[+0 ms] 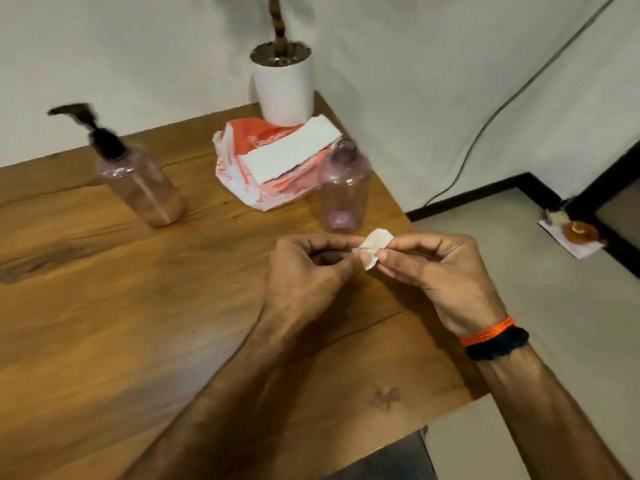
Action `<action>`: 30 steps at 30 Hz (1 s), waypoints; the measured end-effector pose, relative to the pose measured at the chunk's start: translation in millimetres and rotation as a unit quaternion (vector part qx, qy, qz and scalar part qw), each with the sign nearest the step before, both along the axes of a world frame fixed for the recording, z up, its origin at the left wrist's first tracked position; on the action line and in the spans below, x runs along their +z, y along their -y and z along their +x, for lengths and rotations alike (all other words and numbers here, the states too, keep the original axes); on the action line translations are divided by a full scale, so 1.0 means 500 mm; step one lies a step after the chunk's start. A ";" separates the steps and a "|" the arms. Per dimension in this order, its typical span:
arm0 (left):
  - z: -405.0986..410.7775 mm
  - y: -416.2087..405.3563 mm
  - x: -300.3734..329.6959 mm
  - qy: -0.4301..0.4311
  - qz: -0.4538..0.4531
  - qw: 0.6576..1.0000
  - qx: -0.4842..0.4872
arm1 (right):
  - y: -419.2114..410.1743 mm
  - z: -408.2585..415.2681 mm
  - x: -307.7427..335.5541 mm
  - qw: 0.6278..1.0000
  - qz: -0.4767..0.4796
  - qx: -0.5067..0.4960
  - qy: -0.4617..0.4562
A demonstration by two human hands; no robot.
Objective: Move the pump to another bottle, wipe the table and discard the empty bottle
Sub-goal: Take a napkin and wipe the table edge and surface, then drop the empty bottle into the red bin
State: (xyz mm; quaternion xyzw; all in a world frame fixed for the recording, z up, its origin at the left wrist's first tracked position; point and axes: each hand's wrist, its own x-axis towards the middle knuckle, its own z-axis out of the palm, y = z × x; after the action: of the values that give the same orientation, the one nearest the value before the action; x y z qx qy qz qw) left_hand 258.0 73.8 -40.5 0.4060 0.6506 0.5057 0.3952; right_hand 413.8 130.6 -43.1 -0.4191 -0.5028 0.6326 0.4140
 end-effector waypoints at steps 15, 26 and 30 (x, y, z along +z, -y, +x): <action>0.323 -0.301 -0.065 -0.052 -0.167 0.981 -0.079 | -0.170 0.292 -0.098 0.960 -0.156 -0.227 0.044; 0.476 -0.433 -0.352 -0.020 -0.413 0.903 -0.120 | -0.240 0.403 -0.371 0.900 -0.335 -0.259 0.103; 0.505 -0.425 -0.414 -0.027 -0.441 0.886 -0.138 | -0.230 0.417 -0.453 0.877 -0.383 -0.252 0.142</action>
State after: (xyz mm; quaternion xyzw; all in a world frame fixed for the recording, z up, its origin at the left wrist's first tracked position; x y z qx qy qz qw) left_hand 510.3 286.4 -247.6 0.2892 0.7542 0.0956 0.5817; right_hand 622.1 245.5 -269.6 -0.7428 -0.1517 0.5836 0.2908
